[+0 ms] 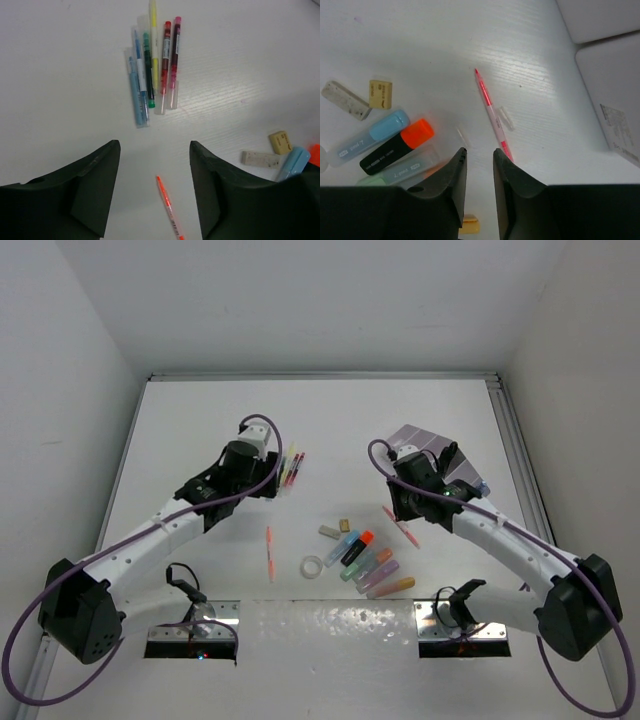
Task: Sort the stationery into containers
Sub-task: Pick up the pen from the center of the board.
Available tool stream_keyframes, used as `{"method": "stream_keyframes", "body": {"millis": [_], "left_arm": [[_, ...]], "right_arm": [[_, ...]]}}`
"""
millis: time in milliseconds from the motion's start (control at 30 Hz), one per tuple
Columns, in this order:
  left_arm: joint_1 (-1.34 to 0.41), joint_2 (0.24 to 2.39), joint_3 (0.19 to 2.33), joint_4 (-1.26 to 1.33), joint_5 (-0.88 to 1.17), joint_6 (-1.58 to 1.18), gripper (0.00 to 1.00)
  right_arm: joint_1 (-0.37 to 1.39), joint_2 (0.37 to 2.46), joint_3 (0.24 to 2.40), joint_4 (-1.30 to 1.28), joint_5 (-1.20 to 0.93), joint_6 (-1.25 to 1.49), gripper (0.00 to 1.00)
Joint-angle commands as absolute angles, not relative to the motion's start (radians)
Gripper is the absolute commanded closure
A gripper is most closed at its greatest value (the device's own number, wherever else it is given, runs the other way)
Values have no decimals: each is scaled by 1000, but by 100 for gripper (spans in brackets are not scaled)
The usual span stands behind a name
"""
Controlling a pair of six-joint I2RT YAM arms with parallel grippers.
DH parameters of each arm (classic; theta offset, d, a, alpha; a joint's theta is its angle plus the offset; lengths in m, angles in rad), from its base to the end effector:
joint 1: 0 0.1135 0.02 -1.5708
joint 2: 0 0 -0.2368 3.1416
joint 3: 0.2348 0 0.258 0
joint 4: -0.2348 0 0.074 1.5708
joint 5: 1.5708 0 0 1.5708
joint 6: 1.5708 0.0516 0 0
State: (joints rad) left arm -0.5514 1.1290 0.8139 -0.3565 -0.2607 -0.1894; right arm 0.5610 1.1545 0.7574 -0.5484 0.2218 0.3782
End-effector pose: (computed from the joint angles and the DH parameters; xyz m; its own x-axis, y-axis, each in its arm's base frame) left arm 0.2394 -0.1316 0.2298 -0.5835 0.1453 -0.7990 0.2286 0.9735 0.0101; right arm 0.2191 0.1243 0.1876 -0.7894 -0.0706 -0.6098 -0.1275 0.9906 0.0504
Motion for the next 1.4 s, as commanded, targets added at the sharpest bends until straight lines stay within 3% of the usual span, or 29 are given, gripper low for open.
{"method": "stream_keyframes", "body": {"millis": [0, 133, 300, 600, 933, 1100, 1200, 1300, 1367], "left_arm": [[-517, 1091, 776, -262, -155, -251, 47], [-508, 1097, 758, -349, -166, -348, 55], [-523, 1124, 703, -397, -133, -415, 59], [-580, 1161, 601, -466, -69, -502, 59], [-654, 1302, 552, -436, -12, -531, 59], [-624, 1377, 552, -469, -29, -546, 66], [-640, 1404, 558, -445, -40, -560, 77], [-623, 1414, 549, -407, -32, -572, 100], [-614, 1413, 546, -406, -29, -572, 100]], "right_arm": [[594, 1173, 782, -589, 207, 431, 73], [630, 1178, 801, -630, 265, 465, 66], [644, 1170, 723, -578, 253, 486, 67], [655, 1276, 723, -525, 198, 380, 69], [657, 1190, 609, -483, 216, 429, 69], [658, 1163, 595, -491, 221, 434, 69], [658, 1141, 588, -502, 222, 442, 69], [658, 1121, 586, -502, 226, 449, 69], [658, 1118, 589, -506, 229, 439, 69]]}}
